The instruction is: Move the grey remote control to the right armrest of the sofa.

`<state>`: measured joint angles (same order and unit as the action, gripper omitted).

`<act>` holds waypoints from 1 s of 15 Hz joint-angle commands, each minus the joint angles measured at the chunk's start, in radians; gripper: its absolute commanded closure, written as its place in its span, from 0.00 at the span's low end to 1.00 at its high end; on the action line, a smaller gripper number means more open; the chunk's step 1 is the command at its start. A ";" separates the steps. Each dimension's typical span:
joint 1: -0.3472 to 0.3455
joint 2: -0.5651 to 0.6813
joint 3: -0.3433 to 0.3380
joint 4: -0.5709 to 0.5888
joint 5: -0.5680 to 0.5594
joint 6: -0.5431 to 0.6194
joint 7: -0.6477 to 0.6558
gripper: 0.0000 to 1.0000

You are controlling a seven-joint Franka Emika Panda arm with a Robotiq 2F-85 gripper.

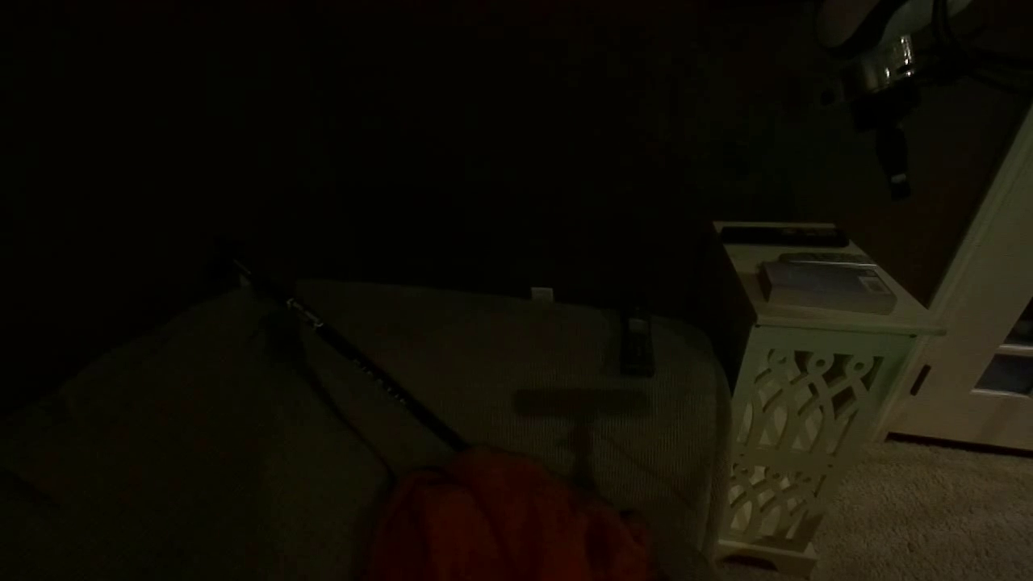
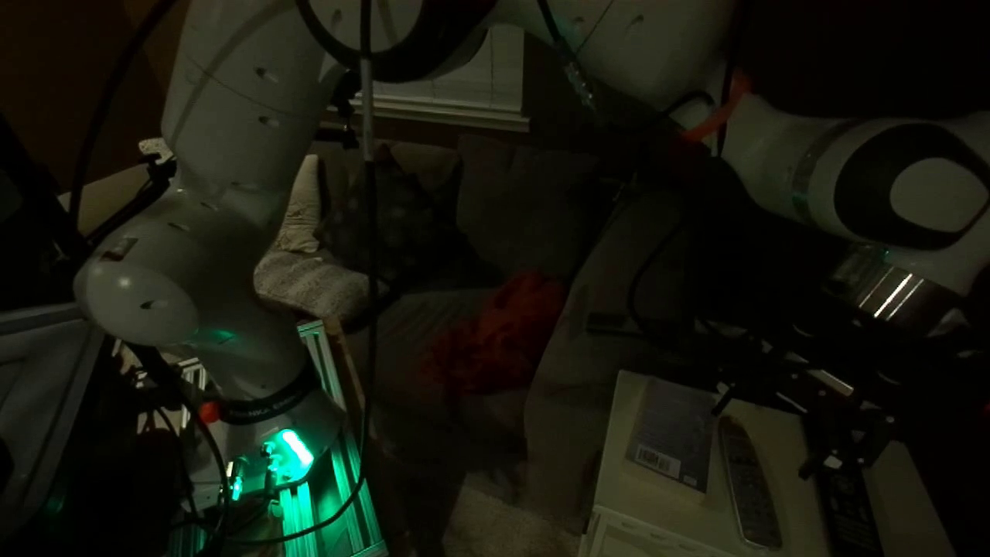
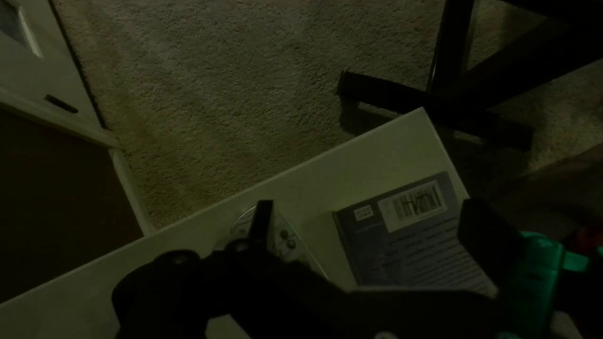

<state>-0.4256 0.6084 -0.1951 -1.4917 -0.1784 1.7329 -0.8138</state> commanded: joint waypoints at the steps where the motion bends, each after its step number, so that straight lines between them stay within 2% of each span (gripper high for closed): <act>1: -0.031 -0.041 0.047 -0.090 0.036 0.181 -0.106 0.00; 8: -0.076 -0.049 0.109 -0.302 0.106 0.585 -0.388 0.00; 11: -0.102 -0.039 0.130 -0.348 0.144 0.662 -0.516 0.00; 15: -0.105 -0.020 0.119 -0.368 0.155 0.687 -0.590 0.00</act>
<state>-0.5181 0.5968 -0.0815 -1.8264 -0.0562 2.3872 -1.3335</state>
